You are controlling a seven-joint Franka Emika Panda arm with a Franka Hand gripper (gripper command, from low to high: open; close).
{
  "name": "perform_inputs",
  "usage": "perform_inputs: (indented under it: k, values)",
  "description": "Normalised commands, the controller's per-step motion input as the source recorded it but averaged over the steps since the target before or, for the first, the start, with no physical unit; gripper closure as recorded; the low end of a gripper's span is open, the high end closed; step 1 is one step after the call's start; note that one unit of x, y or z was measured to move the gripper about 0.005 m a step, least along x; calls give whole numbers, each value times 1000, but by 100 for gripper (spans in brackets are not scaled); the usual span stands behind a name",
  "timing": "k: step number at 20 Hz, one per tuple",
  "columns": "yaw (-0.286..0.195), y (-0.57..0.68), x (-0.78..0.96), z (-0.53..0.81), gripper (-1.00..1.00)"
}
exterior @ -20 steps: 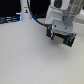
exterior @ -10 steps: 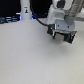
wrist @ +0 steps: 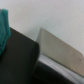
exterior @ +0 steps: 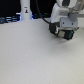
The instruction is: Open the kcup holder, insert the kcup into the holder, and close the kcup holder
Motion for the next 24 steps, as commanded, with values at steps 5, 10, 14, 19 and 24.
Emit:
perform_inputs:
  k: [5,10,14,19,24]
  values:
    - [51,639,-531,31,-100]
    - [9,599,-888,12,-100]
    - [3,588,-941,-4,-100]
    - [2,611,-913,-4,-100]
    - [-1,585,-554,305,-100]
